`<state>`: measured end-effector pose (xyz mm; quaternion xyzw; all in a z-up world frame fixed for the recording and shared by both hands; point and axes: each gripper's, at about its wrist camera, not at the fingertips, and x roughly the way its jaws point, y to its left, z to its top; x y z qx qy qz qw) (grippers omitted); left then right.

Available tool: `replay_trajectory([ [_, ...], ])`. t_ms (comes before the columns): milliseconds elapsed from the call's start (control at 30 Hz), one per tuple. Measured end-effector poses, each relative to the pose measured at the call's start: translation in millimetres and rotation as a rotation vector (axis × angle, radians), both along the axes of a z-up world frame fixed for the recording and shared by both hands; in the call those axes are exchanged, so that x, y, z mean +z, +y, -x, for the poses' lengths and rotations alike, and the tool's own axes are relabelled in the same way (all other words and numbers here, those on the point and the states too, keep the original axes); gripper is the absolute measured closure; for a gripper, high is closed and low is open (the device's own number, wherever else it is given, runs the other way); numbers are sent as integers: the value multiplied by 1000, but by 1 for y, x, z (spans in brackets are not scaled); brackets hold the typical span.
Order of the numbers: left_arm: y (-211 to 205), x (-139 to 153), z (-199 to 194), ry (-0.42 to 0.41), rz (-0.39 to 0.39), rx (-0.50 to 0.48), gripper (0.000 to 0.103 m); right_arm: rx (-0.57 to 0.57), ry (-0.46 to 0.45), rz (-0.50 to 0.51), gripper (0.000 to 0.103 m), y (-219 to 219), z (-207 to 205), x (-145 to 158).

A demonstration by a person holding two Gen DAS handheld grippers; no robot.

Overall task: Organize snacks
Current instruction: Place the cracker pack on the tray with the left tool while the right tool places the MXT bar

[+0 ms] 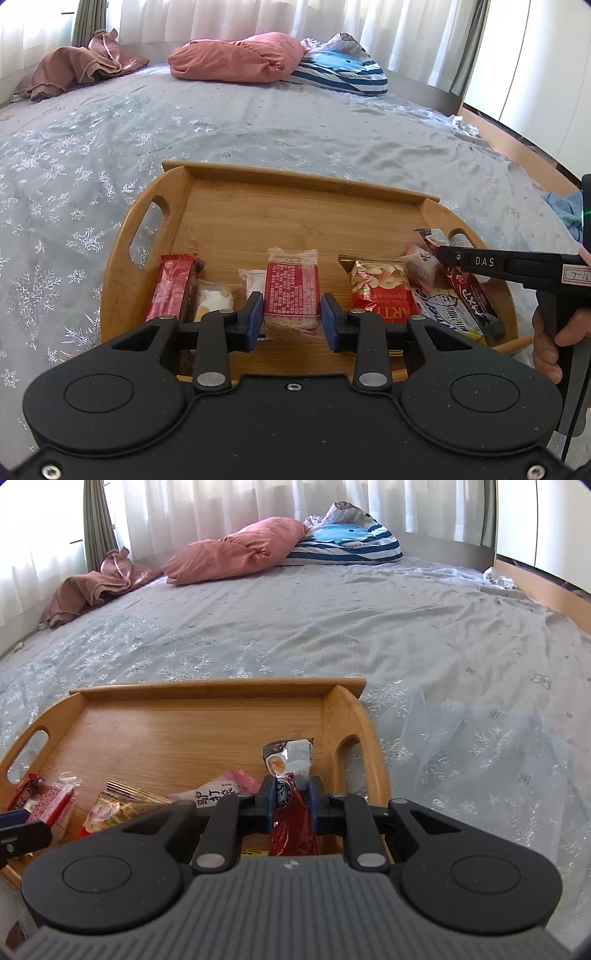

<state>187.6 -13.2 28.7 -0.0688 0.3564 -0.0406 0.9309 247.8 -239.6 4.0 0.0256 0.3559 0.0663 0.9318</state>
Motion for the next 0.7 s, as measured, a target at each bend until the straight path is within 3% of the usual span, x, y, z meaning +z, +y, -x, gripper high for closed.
replay_trajectory([
  [100, -1, 0, 0, -3, -8, -5, 71, 3, 0, -1, 79, 2, 0, 0],
  [233, -2, 1, 2, -1, -29, -9, 64, -5, 2, -9, 49, 2, 0, 1],
  [367, 0, 4, 5, -12, -39, -4, 55, 6, -21, -27, 42, 2, 5, 8],
  [600, 7, 18, 23, -47, -41, -42, 27, 52, -86, -6, 24, 4, 38, 29],
  [700, 8, 24, 36, -61, -62, -58, 23, 73, -105, 5, 18, 4, 57, 37],
])
